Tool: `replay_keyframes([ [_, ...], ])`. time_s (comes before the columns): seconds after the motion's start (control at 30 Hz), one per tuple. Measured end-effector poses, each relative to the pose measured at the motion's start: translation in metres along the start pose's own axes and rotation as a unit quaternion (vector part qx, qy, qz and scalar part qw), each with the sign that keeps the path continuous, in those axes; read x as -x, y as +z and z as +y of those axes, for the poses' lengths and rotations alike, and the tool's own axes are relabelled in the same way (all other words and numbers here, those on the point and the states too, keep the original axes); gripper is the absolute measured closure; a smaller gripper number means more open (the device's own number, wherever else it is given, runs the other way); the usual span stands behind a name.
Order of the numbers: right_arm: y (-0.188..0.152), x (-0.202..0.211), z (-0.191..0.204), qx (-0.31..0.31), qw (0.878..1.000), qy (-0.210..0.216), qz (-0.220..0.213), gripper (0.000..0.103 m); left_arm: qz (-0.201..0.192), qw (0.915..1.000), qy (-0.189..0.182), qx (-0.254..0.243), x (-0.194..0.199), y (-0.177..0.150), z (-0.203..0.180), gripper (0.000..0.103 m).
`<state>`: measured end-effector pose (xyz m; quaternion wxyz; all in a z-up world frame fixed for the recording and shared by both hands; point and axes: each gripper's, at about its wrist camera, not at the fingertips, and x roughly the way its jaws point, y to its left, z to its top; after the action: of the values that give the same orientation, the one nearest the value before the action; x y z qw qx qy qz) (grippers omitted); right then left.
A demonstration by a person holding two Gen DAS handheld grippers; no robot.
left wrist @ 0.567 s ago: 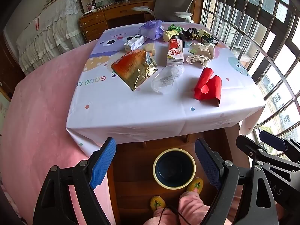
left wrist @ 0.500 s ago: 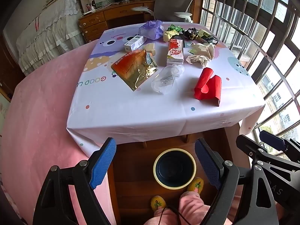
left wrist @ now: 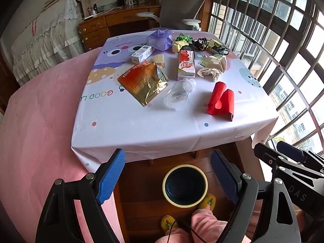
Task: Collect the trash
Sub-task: 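Move both tools forward over the table toward the trash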
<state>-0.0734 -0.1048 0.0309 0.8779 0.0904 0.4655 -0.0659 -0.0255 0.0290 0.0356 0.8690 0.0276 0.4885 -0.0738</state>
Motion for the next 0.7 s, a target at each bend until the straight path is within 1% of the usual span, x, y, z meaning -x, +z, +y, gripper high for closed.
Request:
replay_keyframes([
  [0.07,0.003,-0.001,0.000,-0.011,1.000,0.001,0.002,0.044,-0.001,0.9999,-0.010,-0.004,0.000,0.003,0.004,0.015],
  [0.23,0.011,-0.008,-0.002,-0.038,0.999,0.015,0.006,0.044,0.011,0.9998,-0.017,-0.004,-0.009,0.011,0.015,0.015],
  [0.27,0.014,-0.010,-0.001,-0.041,0.999,0.016,0.007,0.041,0.014,0.9997,-0.017,-0.006,-0.012,0.014,0.016,0.015],
  [0.3,0.017,-0.012,0.000,-0.044,0.999,0.016,0.005,0.035,0.016,0.9997,-0.014,-0.010,-0.015,0.017,0.016,0.015],
  [0.37,0.024,-0.016,-0.002,-0.055,0.998,0.024,-0.004,0.027,0.018,0.9997,-0.008,-0.013,-0.021,0.023,0.019,0.015],
  [0.4,0.030,-0.020,-0.003,-0.060,0.998,0.029,-0.007,0.025,0.017,0.9998,-0.008,-0.012,-0.023,0.026,0.020,0.015],
  [0.53,0.059,-0.045,-0.011,-0.086,0.996,0.033,-0.001,0.022,0.019,0.9998,0.005,-0.001,-0.037,0.044,0.023,0.015],
  [0.7,0.101,-0.099,-0.024,-0.126,0.991,0.041,0.033,0.021,0.018,0.9992,0.033,0.013,-0.056,0.068,0.022,0.015],
])
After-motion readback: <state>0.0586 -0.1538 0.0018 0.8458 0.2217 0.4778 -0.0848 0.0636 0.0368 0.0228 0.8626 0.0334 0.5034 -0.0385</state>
